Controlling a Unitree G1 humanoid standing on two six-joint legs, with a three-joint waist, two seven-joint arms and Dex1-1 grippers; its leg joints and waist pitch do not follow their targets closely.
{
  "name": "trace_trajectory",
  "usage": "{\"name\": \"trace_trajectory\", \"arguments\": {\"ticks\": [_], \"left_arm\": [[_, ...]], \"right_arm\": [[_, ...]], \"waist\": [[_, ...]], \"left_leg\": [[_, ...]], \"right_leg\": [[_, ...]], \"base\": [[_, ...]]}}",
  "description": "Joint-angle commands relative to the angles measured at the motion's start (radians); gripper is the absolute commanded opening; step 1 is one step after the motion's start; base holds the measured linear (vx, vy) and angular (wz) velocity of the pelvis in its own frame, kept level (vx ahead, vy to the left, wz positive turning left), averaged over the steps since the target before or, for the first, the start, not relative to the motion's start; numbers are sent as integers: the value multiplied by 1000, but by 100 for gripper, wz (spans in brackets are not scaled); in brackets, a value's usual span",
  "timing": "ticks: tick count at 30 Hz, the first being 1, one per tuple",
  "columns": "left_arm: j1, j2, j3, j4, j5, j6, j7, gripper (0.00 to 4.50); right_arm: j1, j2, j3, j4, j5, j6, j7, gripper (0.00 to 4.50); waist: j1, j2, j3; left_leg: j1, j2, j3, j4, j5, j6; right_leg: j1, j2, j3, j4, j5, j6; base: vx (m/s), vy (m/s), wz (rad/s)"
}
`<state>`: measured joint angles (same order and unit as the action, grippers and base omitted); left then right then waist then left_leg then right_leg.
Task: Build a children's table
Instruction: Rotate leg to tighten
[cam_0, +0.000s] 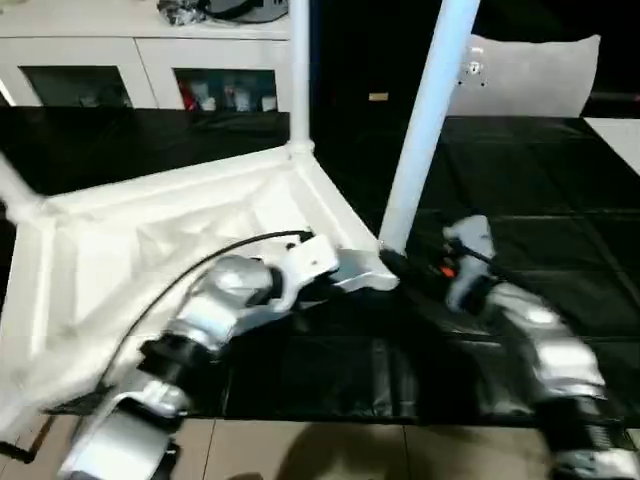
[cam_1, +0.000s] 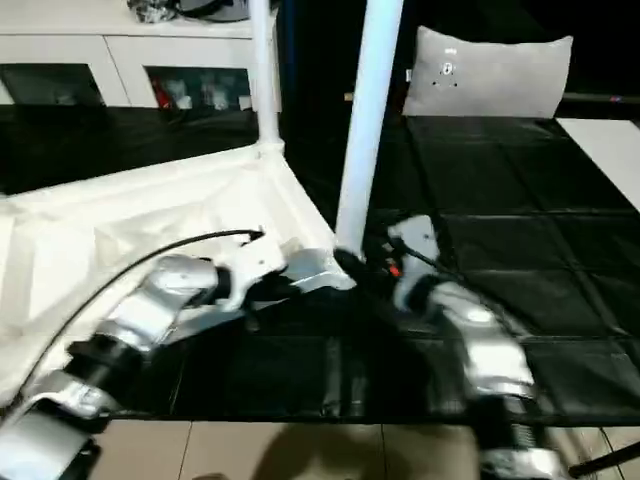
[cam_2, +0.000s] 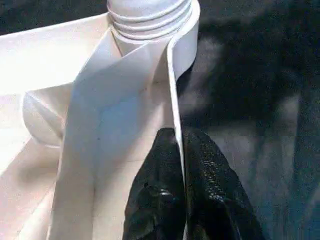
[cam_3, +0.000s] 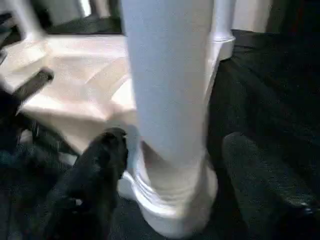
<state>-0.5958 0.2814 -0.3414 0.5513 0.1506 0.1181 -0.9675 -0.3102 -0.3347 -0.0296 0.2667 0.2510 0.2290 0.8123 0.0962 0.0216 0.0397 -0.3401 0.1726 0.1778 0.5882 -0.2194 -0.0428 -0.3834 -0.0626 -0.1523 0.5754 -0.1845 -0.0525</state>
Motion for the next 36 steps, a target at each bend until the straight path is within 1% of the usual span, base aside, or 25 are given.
{"name": "trace_trajectory", "arguments": {"ticks": [1, 3, 4, 6, 7, 9, 11, 12, 13, 14, 15, 16, 18, 19, 20, 22, 25, 26, 27, 30, 32, 33, 34, 35, 36], "left_arm": [[19, 21, -42, 22, 22, -28, -54, 0], [16, 36, -44, 30, 12, -57, -85, 0], [15, 47, -50, 32, -1, -83, -121, 0], [15, 67, -65, 30, -11, -111, -177, 0], [16, 82, -79, 26, -14, -135, -216, 0], [19, 110, -105, 19, -19, -184, -295, 0], [25, 129, -121, 3, -33, -216, -367, 0], [26, 132, -124, -2, -35, -219, -378, 0], [31, 144, -134, -18, -42, -232, -415, 0], [32, 148, -137, -24, -45, -237, -428, 0], [34, 152, -139, -27, -46, -241, -437, 0], [35, 163, -150, -38, -46, -251, -458, 0], [36, 171, -157, -43, -45, -259, -469, 0], [35, 175, -161, -43, -45, -267, -477, 0], [36, 177, -162, -46, -47, -269, -481, 0], [36, 179, -160, -44, -52, -278, -494, 0], [36, 181, -158, -45, -56, -284, -503, 0], [37, 181, -156, -48, -57, -283, -506, 0], [38, 182, -155, -50, -57, -283, -506, 0], [42, 184, -154, -56, -61, -280, -506, 0], [45, 186, -153, -57, -69, -274, -507, 0], [49, 185, -151, -60, -77, -265, -511, 0], [49, 185, -151, -60, -77, -265, -511, 0], [56, 177, -140, -64, -90, -243, -505, 0], [57, 175, -137, -65, -92, -236, -501, 0]], "right_arm": [[5, -23, 11, -31, 24, -11, 73, 359], [11, -71, 25, -38, 30, -27, 153, 359], [14, -102, 35, -51, 43, -27, 209, 359], [15, -136, 46, -61, 65, -21, 277, 359], [14, -152, 55, -63, 73, -17, 316, 359], [9, -183, 82, -57, 78, -16, 399, 359], [-1, -199, 108, -37, 65, -36, 459, 332], [-4, -200, 112, -34, 63, -38, 466, 332], [-15, -203, 128, -19, 58, -40, 494, 323], [-19, -205, 133, -14, 58, -39, 506, 320], [-23, -204, 138, -10, 57, -39, 513, 311], [-33, -200, 150, -1, 61, -38, 534, 291], [-38, -199, 158, 0, 69, -33, 552, 286], [-39, -199, 164, -1, 75, -30, 563, 281], [-39, -198, 172, -7, 86, -16, 580, 274], [-40, -196, 184, -12, 98, 2, 608, 246], [-43, -186, 194, 4, 95, -4, 621, 234], [-46, -180, 195, 15, 93, -10, 623, 213], [-45, -179, 197, 15, 94, -9, 624, 213], [-41, -175, 200, 9, 99, -3, 627, 196], [-30, -172, 202, 6, 102, -1, 630, 193], [-22, -171, 203, -1, 105, 3, 630, 193], [-22, -171, 203, -1, 105, 3, 630, 192], [-8, -167, 205, -23, 111, 15, 618, 192], [-5, -164, 205, -27, 111, 17, 612, 192]], "waist": [[6, -10, -55], [9, -9, -54], [11, -19, -55], [16, -14, -56], [18, -19, -56], [26, -17, -57], [32, -15, -56], [37, -17, -57], [43, -17, -57], [45, -15, -58], [49, -16, -57], [52, -17, -58], [52, -17, -57], [52, -21, -57], [54, -20, -57], [54, -22, -58], [57, -21, -58], [57, -20, -58], [56, -21, -58], [57, -19, -59], [57, -14, -60], [56, -15, -60], [56, -13, -61], [56, -10, -61], [55, -11, -61]], "left_leg": [[-7, 68, -27, -60, -83, 102], [-6, 68, -28, -60, -93, 101], [-6, 68, -28, -60, -89, 103], [-5, 73, -28, -59, -81, 110], [-4, 75, -28, -59, -75, 113], [-6, 74, -27, -58, -70, 121], [-4, 77, -25, -57, -72, 120], [-3, 79, -26, -59, -69, 114], [-1, 81, -26, -59, -66, 109], [0, 82, -27, -59, -66, 105], [3, 85, -25, -60, -68, 101], [3, 85, -26, -60, -71, 97], [1, 85, -27, -61, -76, 93], [0, 83, -26, -61, -81, 91], [0, 82, -27, -61, -79, 91], [-1, 80, -26, -60, -74, 92], [-2, 80, -26, -60, -69, 88], [-3, 79, -26, -59, -66, 87], [-3, 79, -26, -60, -66, 86], [-2, 80, -27, -60, -65, 81], [-2, 80, -28, -59, -64, 81], [-3, 81, -28, -59, -63, 80], [-2, 82, -28, -60, -67, 79], [-2, 83, -28, -59, -67, 79], [-1, 84, -29, -60, -69, 79]], "right_leg": [[61, -116, 80, -81, -278, -72], [59, -115, 79, -84, -308, -62], [60, -115, 78, -84, -314, -57], [57, -115, 80, -80, -300, -62], [56, -115, 80, -78, -288, -65], [56, -116, 80, -75, -280, -69], [53, -116, 80, -74, -281, -70], [53, -117, 80, -73, -283, -73], [51, -118, 81, -72, -283, -77], [51, -119, 81, -69, -277, -84], [48, -120, 84, -70, -272, -88], [50, -121, 84, -66, -263, -96], [51, -121, 84, -64, -260, -97], [53, -122, 84, -66, -267, -93], [53, -121, 84, -66, -272, -90], [54, -120, 83, -68, -283, -81], [53, -120, 82, -70, -296, -73], [54, -120, 81, -69, -295, -72], [54, -119, 81, -69, -295, -71], [54, -119, 81, -69, -290, -70], [54, -119, 81, -67, -274, -74], [54, -118, 81, -66, -270, -75], [55, -119, 81, -65, -259, -82], [55, -119, 81, -65, -254, -85], [54, -119, 82, -65, -248, -87]], "base": [[0, 0, 0], [0, 0, 0], [0, 0, 0], [0, 0, 0], [0, 0, 0], [0, 0, 0], [0, 0, 0], [0, 0, 0], [0, 0, 0], [0, 0, 0], [0, 0, 0], [0, 0, 0], [0, 0, 0], [0, 0, 0], [0, 0, 0], [0, 0, 0], [0, 0, 0], [0, 0, 0], [0, 0, 0], [0, 0, 0], [0, 0, 0], [0, 0, 0], [0, 0, 0], [0, 0, 0], [0, 0, 0]]}}
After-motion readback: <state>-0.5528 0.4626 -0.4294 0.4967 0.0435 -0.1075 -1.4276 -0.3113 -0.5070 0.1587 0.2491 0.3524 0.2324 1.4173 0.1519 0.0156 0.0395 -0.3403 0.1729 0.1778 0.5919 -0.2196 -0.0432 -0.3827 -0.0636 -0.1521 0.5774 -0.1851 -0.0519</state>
